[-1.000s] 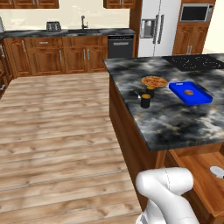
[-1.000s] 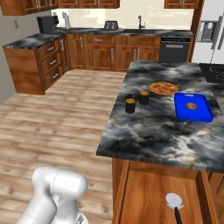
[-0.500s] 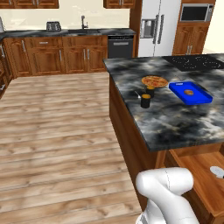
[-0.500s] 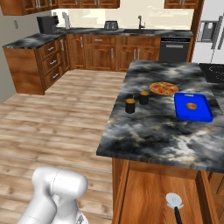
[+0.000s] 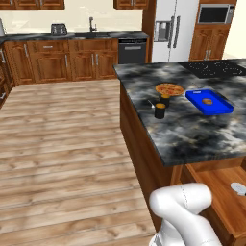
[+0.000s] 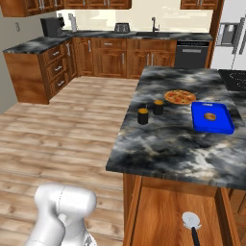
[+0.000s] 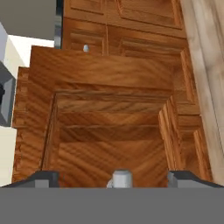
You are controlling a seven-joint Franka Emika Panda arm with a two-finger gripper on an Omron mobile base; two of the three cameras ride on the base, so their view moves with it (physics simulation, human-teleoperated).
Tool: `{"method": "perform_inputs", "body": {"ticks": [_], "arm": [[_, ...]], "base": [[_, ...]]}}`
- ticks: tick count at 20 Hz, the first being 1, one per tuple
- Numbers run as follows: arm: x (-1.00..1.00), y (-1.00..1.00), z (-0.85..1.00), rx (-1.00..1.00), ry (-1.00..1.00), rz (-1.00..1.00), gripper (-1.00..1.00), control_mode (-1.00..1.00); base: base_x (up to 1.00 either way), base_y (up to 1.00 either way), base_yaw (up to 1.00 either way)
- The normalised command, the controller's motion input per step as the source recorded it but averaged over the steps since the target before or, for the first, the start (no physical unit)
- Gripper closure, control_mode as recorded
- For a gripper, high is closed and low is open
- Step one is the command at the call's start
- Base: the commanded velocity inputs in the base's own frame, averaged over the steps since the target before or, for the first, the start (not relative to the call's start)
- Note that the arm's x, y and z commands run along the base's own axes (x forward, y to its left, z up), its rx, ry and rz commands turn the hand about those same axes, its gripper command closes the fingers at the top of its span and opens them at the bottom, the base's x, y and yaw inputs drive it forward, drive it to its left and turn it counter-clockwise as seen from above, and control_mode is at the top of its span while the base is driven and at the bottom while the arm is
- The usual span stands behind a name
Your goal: Take the pizza cutter from the drawer on the right and place it on the dining counter for cutting.
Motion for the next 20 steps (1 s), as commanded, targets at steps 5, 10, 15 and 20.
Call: {"method": "perform_inputs", "body": {"ticks": [5, 10, 15, 20], "arm": [[-0.64, -0.38, 0.51, 0.0, 0.0, 0.0, -1.0, -1.0], [-0.47, -0.2, 0.76, 0.0, 0.01, 0.0, -1.0, -1.0], [-0.3, -0.05, 0.89, 0.0, 0.06, 0.0, -1.0, -1.0], [-0.13, 0.0, 0.93, 0.0, 0.06, 0.0, -1.0, -1.0]], "base": [[0.0, 0.0, 0.0], [0.0, 0.0, 0.0], [0.0, 0.0, 0.0], [0.0, 0.0, 0.0]]}}
